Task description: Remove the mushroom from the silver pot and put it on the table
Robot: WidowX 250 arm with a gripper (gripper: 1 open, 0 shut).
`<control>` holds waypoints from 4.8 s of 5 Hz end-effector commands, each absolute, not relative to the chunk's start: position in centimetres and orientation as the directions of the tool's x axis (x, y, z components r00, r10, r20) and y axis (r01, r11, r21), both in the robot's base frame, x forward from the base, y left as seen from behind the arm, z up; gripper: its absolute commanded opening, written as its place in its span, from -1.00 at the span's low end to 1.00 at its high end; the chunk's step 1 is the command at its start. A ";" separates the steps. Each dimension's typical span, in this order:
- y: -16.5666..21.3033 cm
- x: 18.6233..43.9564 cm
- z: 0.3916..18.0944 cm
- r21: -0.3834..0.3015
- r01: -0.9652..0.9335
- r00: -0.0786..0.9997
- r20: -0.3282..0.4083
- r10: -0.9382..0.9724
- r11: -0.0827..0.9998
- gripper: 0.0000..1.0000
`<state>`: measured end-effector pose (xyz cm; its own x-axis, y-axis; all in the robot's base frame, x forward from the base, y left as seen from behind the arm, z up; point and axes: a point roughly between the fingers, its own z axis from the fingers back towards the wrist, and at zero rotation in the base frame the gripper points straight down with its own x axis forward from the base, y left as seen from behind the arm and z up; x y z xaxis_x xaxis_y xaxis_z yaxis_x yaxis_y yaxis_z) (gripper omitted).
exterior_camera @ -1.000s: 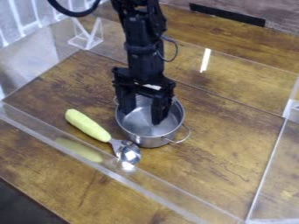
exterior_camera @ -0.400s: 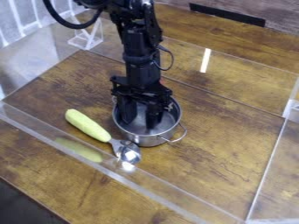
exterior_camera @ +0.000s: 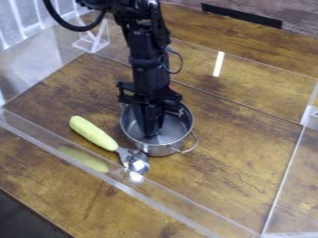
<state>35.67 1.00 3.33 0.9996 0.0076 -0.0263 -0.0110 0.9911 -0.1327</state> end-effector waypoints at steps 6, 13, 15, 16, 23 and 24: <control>2.4 37.3 6.4 -0.170 -0.047 0.997 0.044 0.056 0.984 -1.00; -1.4 42.9 10.6 -0.197 0.161 0.978 0.163 -0.129 0.967 -1.00; -1.4 44.3 8.7 -0.188 0.206 0.973 0.142 -0.181 0.960 -1.00; -1.3 45.0 8.1 -0.184 0.213 0.973 0.134 -0.190 0.960 -1.00; 1.6 46.2 7.2 -0.161 0.162 0.983 0.111 -0.145 0.974 1.00; 2.2 46.0 7.1 -0.156 0.151 0.985 0.109 -0.135 0.976 1.00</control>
<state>45.56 1.45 4.15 0.9883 -0.1468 0.0405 0.1517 0.9724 -0.1773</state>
